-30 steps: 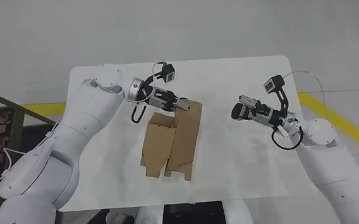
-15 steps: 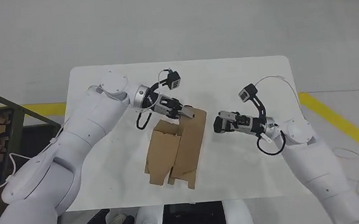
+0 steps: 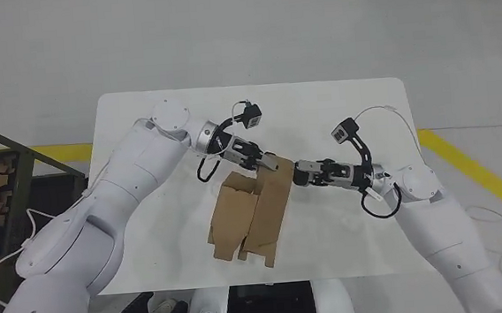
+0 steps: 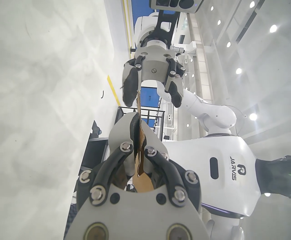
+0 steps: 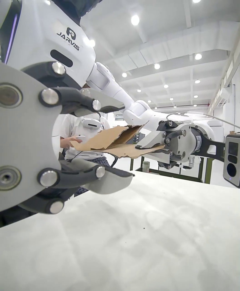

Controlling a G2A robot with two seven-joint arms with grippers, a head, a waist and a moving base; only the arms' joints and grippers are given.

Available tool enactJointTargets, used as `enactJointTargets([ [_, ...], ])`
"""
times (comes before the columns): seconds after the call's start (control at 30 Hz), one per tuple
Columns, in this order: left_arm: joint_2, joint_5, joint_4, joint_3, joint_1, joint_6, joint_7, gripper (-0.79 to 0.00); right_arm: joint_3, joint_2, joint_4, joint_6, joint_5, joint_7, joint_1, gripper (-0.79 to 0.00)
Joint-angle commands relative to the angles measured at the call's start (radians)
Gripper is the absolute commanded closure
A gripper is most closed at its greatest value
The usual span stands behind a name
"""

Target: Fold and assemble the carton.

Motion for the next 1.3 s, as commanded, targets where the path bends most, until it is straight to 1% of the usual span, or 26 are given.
enactJointTargets([
  [0.0,-0.005,0.002,0.006,-0.001,-0.002,-0.005,-0.001,0.000,-0.002,0.000,-0.003,0.004,-0.001,0.004,0.000,-0.354],
  [0.27,-0.024,0.003,0.020,-0.012,-0.007,-0.019,0.004,0.000,-0.018,-0.003,-0.002,0.017,0.002,0.017,0.001,-0.323],
  [0.33,-0.028,-0.001,0.028,-0.015,-0.006,-0.015,0.000,0.000,-0.019,-0.004,-0.003,0.017,0.002,0.020,0.001,-0.292],
  [0.43,-0.033,0.001,0.038,-0.019,-0.006,-0.015,0.000,0.000,-0.020,-0.004,-0.004,0.019,0.000,0.023,0.001,-0.222],
  [0.7,-0.045,-0.003,0.045,-0.029,-0.002,-0.002,-0.013,0.000,-0.024,-0.005,0.001,0.027,-0.009,0.013,0.002,-0.132],
  [0.77,-0.047,-0.001,0.046,-0.030,-0.002,-0.002,-0.013,0.000,-0.025,-0.006,0.003,0.028,-0.009,0.011,0.004,-0.058],
  [0.87,-0.049,-0.003,0.049,-0.033,-0.001,-0.002,-0.013,0.000,-0.027,-0.006,0.006,0.032,-0.008,0.012,0.005,-0.043],
  [0.93,-0.051,-0.005,0.050,-0.035,0.000,-0.002,-0.013,0.000,-0.028,-0.007,0.007,0.035,-0.006,0.015,0.006,0.000],
  [1.07,-0.053,-0.008,0.046,-0.040,0.001,-0.002,-0.013,0.000,-0.029,-0.007,0.010,0.041,0.005,0.024,0.008,0.000],
  [1.1,-0.054,-0.011,0.044,-0.042,0.002,-0.002,-0.013,-0.145,-0.030,-0.008,0.011,0.042,0.012,0.028,0.008,0.000],
  [1.13,-0.054,-0.013,0.042,-0.044,0.002,-0.002,-0.013,-0.409,-0.030,-0.008,0.013,0.043,0.020,0.032,0.008,0.000],
  [1.17,-0.054,-0.021,0.042,-0.050,0.004,-0.002,-0.013,-0.785,-0.030,-0.009,0.015,0.044,0.027,0.036,0.008,0.000],
  [1.27,-0.052,-0.049,0.044,-0.068,0.011,-0.002,-0.013,-0.785,-0.029,-0.009,0.022,0.045,0.036,0.043,0.011,0.000],
])
